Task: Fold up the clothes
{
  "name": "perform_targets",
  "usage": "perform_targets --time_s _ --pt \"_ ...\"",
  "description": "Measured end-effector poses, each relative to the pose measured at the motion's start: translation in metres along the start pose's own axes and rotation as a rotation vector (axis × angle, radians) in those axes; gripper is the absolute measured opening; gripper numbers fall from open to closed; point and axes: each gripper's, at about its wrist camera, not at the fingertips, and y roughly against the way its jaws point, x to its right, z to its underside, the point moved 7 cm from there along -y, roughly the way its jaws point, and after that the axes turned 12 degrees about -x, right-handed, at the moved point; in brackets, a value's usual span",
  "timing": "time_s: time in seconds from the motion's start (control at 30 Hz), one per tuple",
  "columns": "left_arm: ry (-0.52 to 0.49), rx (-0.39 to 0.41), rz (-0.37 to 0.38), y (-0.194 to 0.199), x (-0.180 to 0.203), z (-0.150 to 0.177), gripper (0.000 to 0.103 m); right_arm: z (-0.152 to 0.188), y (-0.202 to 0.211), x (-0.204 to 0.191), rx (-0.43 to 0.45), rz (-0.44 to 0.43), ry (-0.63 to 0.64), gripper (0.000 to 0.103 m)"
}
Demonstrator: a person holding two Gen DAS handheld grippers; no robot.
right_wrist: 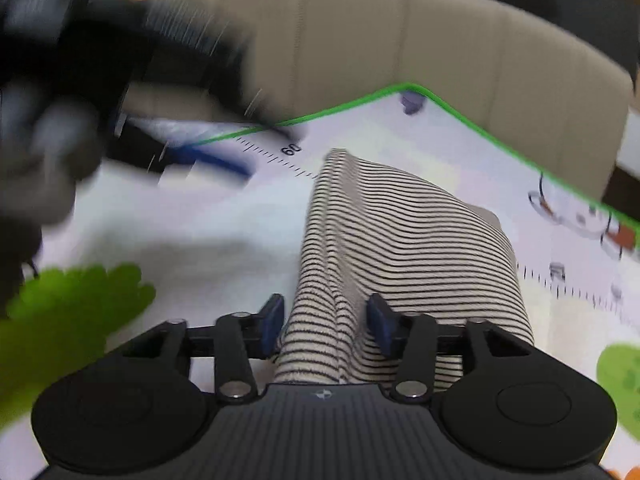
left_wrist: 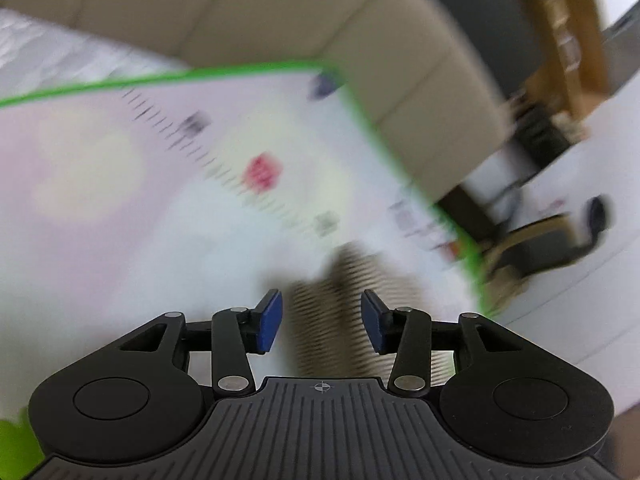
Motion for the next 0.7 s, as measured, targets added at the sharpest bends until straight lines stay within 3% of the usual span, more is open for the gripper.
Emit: perform_targets --time_s 0.1,0.17,0.2,0.27,0.43,0.57,0.7 --pt "-0.088 -0.016 0.033 -0.012 0.03 0.007 0.048 0.002 -0.002 -0.007 0.008 0.025 0.06 0.061" --pt "-0.147 -0.062 -0.046 -0.031 0.032 0.013 0.048 0.003 0.004 -0.005 0.012 0.02 0.091 0.065" --pt "-0.153 -0.088 -0.084 -0.041 0.028 0.017 0.048 0.004 0.008 -0.003 0.012 0.012 0.102 0.069" --pt "-0.122 -0.141 -0.125 -0.057 0.012 0.023 0.049 0.007 0.02 0.009 0.007 -0.021 0.089 0.086" --pt "-0.081 -0.163 -0.121 -0.061 0.0 0.018 0.054 0.006 0.065 0.057 0.093 -0.064 -0.037 0.102" --pt "-0.086 -0.167 -0.134 -0.065 0.001 0.017 0.055 -0.007 0.081 0.077 0.188 -0.028 -0.115 0.103" --pt "-0.077 -0.171 -0.143 -0.064 -0.002 0.02 0.059 -0.006 0.046 0.073 0.13 -0.024 -0.136 0.103"
